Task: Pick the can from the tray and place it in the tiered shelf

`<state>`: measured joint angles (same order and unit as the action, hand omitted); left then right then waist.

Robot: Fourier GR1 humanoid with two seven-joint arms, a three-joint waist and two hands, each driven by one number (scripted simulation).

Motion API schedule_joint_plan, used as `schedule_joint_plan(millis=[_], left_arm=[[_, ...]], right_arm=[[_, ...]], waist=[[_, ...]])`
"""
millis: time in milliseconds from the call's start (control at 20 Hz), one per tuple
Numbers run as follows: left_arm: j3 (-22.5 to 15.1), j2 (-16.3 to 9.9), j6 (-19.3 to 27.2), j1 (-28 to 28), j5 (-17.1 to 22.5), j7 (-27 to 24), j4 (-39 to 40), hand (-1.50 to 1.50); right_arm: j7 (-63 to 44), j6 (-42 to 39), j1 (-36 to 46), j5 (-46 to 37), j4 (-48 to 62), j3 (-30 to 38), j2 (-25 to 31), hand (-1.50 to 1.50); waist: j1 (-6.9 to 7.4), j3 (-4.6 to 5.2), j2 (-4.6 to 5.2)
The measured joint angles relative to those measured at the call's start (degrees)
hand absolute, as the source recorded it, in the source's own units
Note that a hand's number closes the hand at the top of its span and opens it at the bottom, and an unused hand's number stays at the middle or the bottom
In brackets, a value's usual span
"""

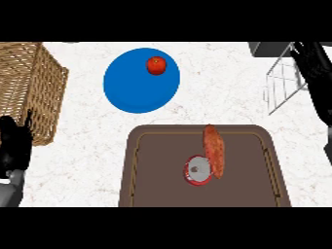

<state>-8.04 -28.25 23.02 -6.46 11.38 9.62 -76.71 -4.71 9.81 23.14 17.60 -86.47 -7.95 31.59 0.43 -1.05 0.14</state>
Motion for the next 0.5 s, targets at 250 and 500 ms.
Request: schedule_joint_plan(millis=[250, 500], left_arm=[[-1.5, 1.3, -2.4, -2.4, -1.1, -3.9, -3.0, 0.0], [-2.2, 4.1, -2.5, -2.8, 0.6, -4.6, -4.2, 0.0]], right_arm=[[-4.1, 2.5, -2.0, 0.0, -3.3, -1.2, -3.3, -1.5], [-6.4, 8.2, -5.3, 0.3, -2.5, -0.2, -6.2, 1.5]], waist=[[-0.86, 0.69, -0.37], [-3.63, 1.02, -0.2]])
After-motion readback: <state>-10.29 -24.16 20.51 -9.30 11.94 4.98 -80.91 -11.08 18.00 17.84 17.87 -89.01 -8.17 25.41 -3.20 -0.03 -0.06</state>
